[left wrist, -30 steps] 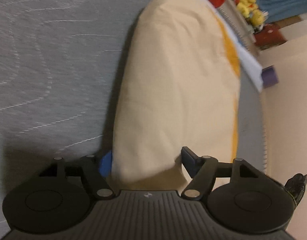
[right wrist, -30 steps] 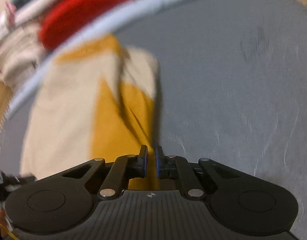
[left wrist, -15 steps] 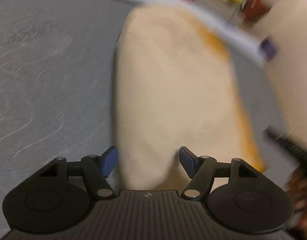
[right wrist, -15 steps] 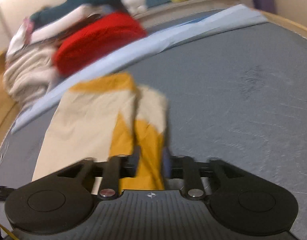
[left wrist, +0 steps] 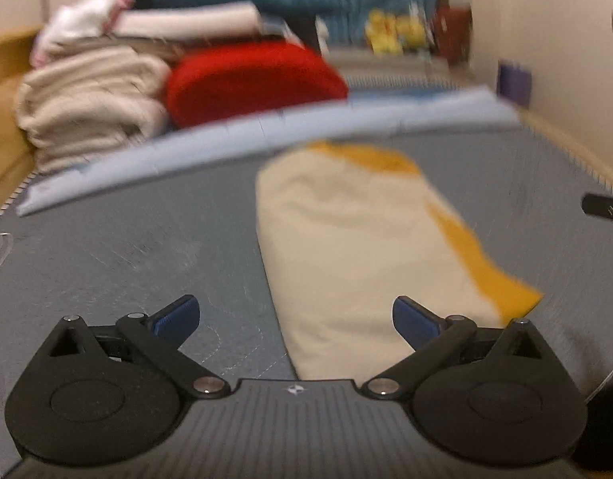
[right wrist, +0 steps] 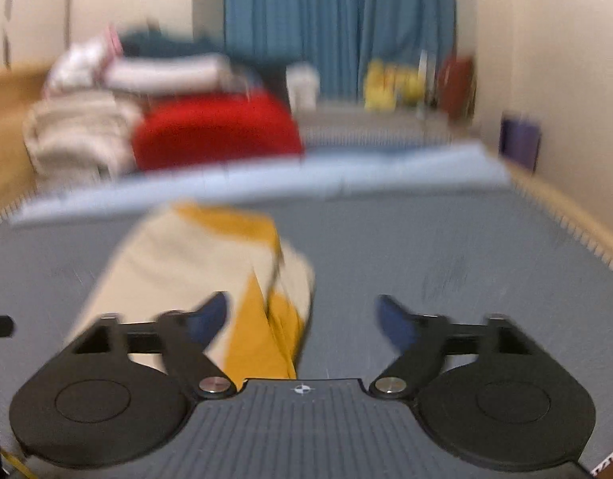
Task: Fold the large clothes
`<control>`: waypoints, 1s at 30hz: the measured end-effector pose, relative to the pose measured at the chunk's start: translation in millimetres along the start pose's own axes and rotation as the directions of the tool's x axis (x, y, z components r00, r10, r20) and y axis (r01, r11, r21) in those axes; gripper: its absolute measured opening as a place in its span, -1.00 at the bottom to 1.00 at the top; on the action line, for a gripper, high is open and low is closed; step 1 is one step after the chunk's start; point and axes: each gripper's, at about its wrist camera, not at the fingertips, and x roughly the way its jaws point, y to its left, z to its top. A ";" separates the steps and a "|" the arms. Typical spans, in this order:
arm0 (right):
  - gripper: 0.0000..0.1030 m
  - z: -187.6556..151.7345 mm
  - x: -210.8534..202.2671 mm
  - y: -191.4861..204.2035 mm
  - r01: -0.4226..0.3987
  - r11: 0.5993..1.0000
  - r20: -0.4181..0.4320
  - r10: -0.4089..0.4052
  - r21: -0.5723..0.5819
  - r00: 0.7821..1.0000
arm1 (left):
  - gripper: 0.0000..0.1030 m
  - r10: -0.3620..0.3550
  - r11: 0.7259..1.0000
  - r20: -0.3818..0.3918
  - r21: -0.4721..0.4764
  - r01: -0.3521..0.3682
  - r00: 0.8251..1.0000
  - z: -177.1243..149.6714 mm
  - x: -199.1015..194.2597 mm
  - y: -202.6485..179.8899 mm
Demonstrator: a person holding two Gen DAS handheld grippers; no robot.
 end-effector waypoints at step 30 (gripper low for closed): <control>0.82 -82.9 -97.1 51.7 -0.041 0.999 -0.098 0.041 -0.002 0.994 | 0.99 0.023 0.990 -0.021 -0.135 -0.025 1.000 -88.5 -78.2 -89.0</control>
